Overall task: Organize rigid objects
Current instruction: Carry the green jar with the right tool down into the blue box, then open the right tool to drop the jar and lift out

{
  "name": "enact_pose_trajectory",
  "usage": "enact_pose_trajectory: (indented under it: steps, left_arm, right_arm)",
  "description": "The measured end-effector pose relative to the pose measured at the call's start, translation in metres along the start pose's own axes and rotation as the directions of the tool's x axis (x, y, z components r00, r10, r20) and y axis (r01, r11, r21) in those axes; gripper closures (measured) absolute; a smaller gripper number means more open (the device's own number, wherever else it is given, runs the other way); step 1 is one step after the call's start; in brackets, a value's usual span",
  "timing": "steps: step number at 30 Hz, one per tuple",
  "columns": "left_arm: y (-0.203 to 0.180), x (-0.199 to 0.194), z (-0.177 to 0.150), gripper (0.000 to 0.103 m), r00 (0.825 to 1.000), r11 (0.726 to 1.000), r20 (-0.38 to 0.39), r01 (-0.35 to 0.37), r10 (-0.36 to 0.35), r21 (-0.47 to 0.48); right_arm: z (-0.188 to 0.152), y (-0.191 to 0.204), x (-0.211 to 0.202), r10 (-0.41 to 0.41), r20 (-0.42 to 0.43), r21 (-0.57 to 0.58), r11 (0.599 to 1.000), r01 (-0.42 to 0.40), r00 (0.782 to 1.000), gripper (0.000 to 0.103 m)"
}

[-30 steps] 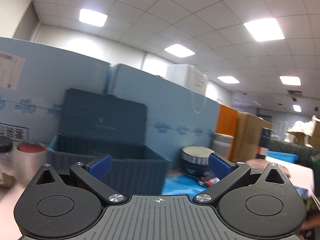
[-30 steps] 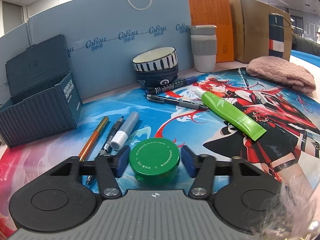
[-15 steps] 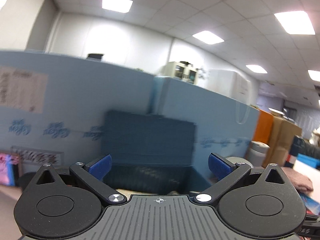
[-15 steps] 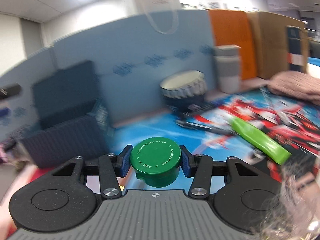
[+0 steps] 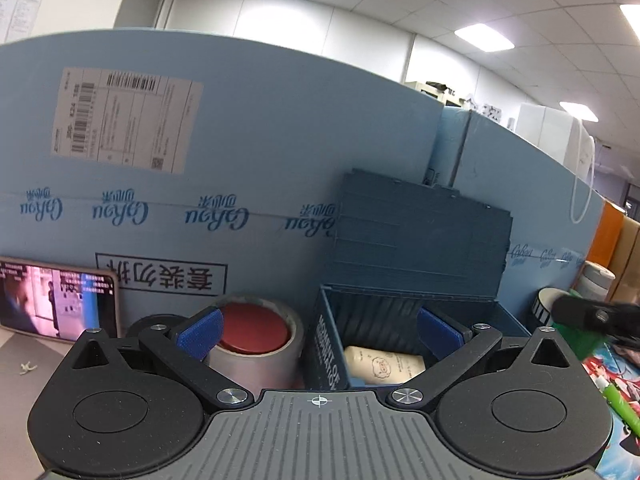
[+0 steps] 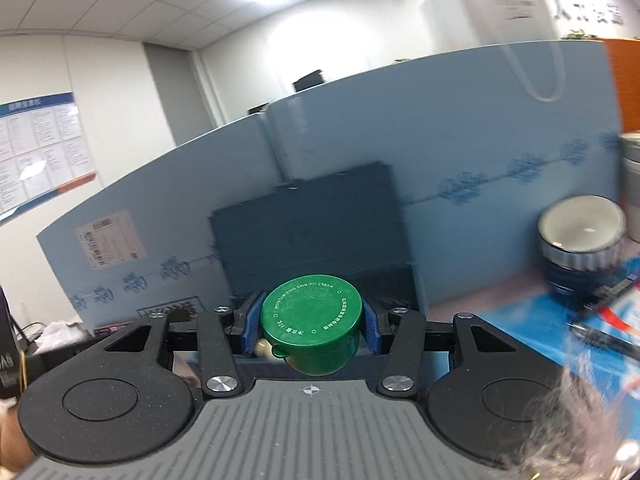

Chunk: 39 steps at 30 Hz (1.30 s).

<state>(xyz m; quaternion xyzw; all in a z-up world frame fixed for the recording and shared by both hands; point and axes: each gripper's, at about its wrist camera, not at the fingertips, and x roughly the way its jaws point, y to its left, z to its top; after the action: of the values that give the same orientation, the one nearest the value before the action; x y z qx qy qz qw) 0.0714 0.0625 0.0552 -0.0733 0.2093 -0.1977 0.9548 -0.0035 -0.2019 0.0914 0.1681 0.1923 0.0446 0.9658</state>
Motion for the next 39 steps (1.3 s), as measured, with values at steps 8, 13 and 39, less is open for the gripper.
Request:
enact_pose_trajectory:
  steps: [8, 13, 39]
  left_arm:
    - [0.007, -0.003, 0.004, 0.000, 1.000, 0.999, 0.007, 0.014, -0.014, -0.033]
    - [0.009, -0.005, 0.005, 0.000, 1.000, 0.998, 0.014, 0.024, -0.024, -0.051]
    - [0.008, -0.008, 0.005, 0.000, 0.998, 0.996, 0.024, 0.055, -0.054, -0.070]
  right_arm:
    - [0.006, 0.022, 0.068, -0.071, -0.097, -0.032, 0.997, 0.068, 0.993, 0.057]
    - [-0.001, 0.023, 0.105, -0.139, -0.163, -0.075, 0.989, 0.128, 0.977, 0.057]
    - [-0.029, 0.024, 0.168, -0.189, -0.293, -0.118, 0.980, 0.161, 0.937, 0.057]
